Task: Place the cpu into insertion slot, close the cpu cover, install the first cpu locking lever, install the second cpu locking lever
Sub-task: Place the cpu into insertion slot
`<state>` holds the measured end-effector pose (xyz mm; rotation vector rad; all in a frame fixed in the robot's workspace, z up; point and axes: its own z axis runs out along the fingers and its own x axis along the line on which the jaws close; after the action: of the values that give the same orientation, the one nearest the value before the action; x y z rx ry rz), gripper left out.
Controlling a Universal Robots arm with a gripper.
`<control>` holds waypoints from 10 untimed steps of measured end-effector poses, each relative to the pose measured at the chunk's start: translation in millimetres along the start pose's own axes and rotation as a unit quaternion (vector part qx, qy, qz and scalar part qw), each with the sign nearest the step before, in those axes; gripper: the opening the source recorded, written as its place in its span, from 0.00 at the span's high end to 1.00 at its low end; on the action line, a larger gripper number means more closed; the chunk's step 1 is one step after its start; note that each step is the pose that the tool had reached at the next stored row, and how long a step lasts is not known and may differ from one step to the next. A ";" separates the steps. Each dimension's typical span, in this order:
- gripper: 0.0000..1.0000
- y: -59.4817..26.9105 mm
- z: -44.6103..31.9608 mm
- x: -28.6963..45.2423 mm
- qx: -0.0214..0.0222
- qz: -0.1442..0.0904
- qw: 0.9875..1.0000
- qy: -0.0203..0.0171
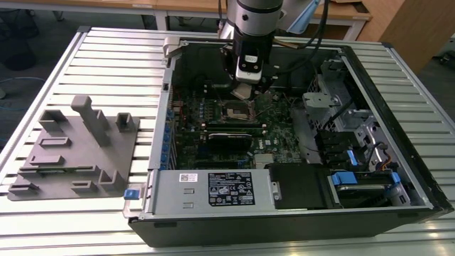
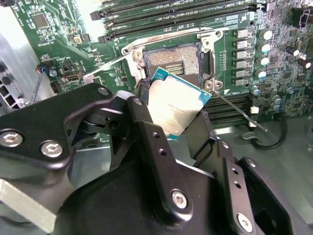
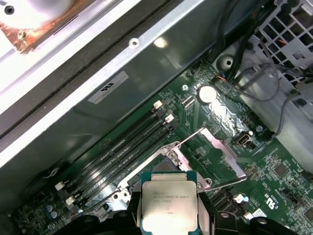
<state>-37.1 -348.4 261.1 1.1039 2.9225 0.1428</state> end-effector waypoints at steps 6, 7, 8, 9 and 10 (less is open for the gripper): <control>0.46 0.0 0.4 0.0 -0.001 0.035 0.999 -0.003; 0.46 -0.1 0.4 0.0 -0.001 0.040 0.999 -0.004; 0.46 -0.1 0.5 0.0 -0.001 0.044 0.999 -0.004; 0.46 -0.1 0.5 0.0 -0.001 0.048 0.999 -0.004; 0.46 -0.1 0.5 0.0 -0.001 0.050 0.999 -0.005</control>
<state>-37.0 -348.4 260.6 1.2476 2.8593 0.1412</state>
